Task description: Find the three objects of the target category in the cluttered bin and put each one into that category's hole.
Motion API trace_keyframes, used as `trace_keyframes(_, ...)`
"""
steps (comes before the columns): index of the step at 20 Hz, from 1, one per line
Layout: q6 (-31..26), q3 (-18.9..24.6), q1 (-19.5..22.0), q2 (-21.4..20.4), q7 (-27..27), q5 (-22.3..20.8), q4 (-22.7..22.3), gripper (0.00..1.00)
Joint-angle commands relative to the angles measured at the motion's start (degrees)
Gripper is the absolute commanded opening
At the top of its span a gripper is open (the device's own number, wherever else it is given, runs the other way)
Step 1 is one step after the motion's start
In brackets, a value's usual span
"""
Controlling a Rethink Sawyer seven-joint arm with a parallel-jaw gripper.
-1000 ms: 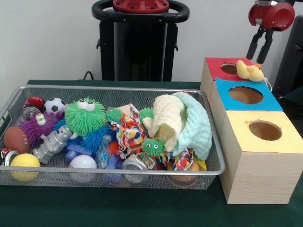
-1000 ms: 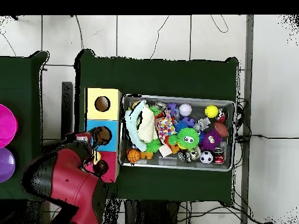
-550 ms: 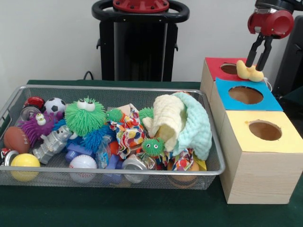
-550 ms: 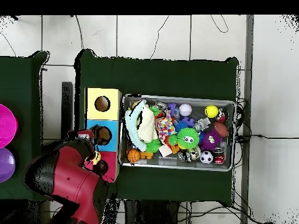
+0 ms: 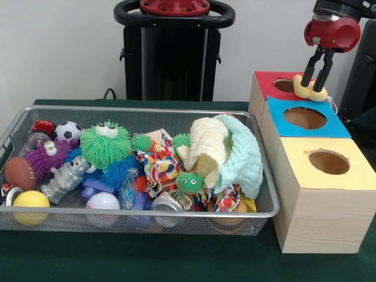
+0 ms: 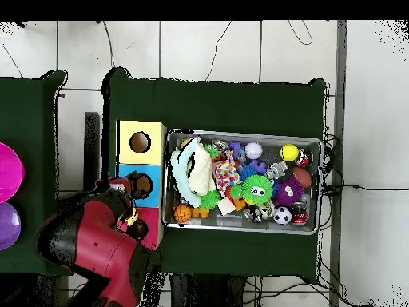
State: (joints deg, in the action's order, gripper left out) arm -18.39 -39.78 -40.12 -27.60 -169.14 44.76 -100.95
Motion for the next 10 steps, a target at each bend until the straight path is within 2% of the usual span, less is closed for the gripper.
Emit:
trace_keyframes(1,0.8,7.6,0.7,1.8,-13.1,2.6,-2.4,1.0)
trace_keyframes(10,-4.4,2.6,-2.3,1.9,-15.4,1.8,-0.2,1.0)
